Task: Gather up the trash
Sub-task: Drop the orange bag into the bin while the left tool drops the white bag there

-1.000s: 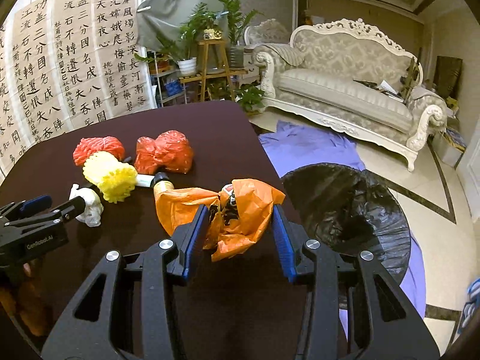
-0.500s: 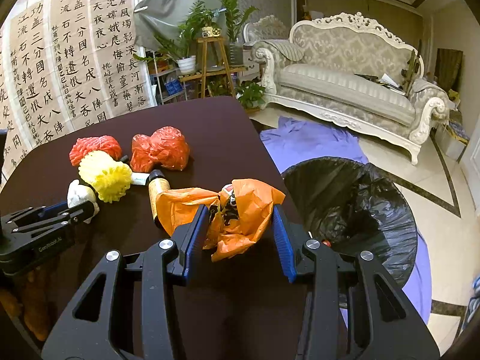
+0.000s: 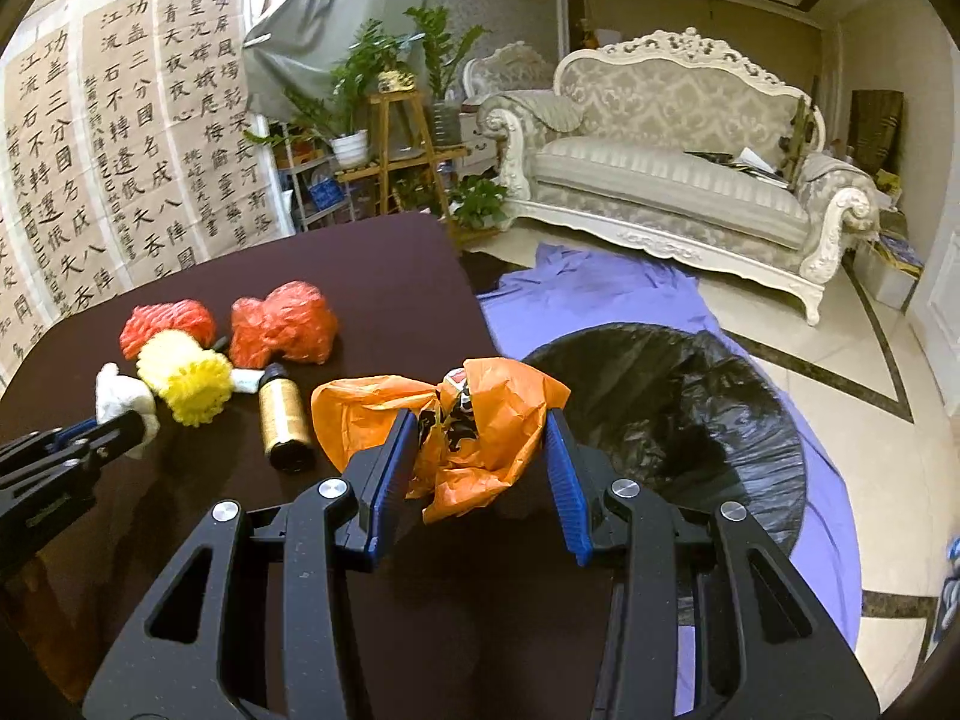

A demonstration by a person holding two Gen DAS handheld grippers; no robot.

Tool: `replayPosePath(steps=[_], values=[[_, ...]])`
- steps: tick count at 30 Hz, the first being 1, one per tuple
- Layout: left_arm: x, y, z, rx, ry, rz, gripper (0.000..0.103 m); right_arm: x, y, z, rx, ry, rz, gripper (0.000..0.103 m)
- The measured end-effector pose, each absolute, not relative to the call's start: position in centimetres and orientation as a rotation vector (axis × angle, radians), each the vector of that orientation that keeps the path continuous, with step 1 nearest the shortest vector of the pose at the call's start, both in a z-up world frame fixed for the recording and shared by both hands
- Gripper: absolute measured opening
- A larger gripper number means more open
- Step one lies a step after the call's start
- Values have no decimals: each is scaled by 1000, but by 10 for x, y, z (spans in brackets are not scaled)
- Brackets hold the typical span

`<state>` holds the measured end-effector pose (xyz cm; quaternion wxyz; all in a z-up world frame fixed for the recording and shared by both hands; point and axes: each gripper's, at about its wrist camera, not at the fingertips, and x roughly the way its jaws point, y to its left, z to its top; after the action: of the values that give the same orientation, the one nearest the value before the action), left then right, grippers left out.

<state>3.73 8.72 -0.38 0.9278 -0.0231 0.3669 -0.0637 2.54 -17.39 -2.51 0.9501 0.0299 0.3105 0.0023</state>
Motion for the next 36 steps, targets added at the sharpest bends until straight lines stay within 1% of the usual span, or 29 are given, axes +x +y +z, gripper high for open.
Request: replayPosePath(steps=[6, 14, 25, 36], values=[[39, 47, 10, -16, 705, -223, 29, 23, -203, -18, 59, 602, -78, 42], [56, -15, 14, 36, 674, -330, 29, 25, -247, -15, 65, 578, -190, 42], [88, -83, 0, 115, 688, -391, 29, 43, -286, -28, 86, 597, -255, 42], [109, -125, -15, 178, 705, -396, 29, 65, -304, -41, 111, 625, -273, 43]])
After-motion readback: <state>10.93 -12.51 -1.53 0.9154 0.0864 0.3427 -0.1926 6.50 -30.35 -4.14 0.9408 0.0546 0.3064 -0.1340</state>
